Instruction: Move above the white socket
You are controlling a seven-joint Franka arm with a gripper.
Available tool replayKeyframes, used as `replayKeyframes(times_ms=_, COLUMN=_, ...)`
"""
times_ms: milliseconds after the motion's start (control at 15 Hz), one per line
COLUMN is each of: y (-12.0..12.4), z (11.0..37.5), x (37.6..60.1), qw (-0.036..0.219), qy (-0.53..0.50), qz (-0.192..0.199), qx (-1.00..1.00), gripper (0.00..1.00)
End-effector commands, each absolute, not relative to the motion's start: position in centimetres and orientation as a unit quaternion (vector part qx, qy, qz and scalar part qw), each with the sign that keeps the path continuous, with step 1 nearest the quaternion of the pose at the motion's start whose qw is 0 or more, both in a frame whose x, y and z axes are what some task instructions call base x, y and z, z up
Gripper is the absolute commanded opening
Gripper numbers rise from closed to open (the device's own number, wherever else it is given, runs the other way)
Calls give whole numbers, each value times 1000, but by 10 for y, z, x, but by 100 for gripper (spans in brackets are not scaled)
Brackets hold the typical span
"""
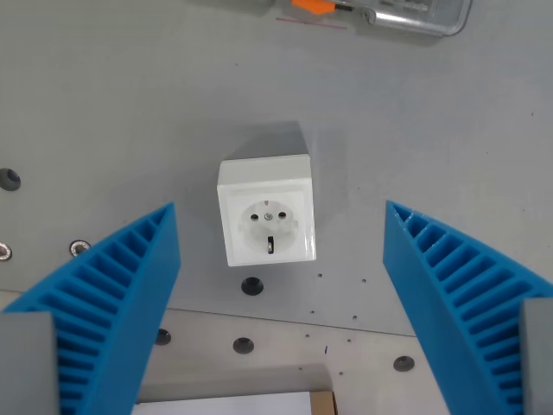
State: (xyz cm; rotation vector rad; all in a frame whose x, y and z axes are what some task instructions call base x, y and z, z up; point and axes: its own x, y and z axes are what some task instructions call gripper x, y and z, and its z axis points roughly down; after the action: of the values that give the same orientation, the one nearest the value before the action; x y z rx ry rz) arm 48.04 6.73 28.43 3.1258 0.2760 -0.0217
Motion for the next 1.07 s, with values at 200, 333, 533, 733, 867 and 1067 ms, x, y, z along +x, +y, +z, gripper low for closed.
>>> replayKeyframes(times_ms=200, y=67, z=281, x=478, qw=2, qy=92, qz=-1, qx=996, gripper=100)
replayKeyframes(times_ms=333, y=67, z=279, x=477, qw=3, qy=94, qz=3, qx=996, gripper=100)
replayKeyframes(times_ms=533, y=67, z=274, x=473, qw=4, qy=98, qz=11, qx=995, gripper=100)
replayKeyframes(times_ms=733, y=67, z=267, x=469, qw=5, qy=102, qz=22, qx=995, gripper=100)
replayKeyframes(times_ms=867, y=67, z=261, x=466, qw=5, qy=105, qz=27, qx=994, gripper=100)
replayKeyframes(times_ms=1067, y=67, z=251, x=462, qw=7, qy=108, qz=33, qx=994, gripper=100)
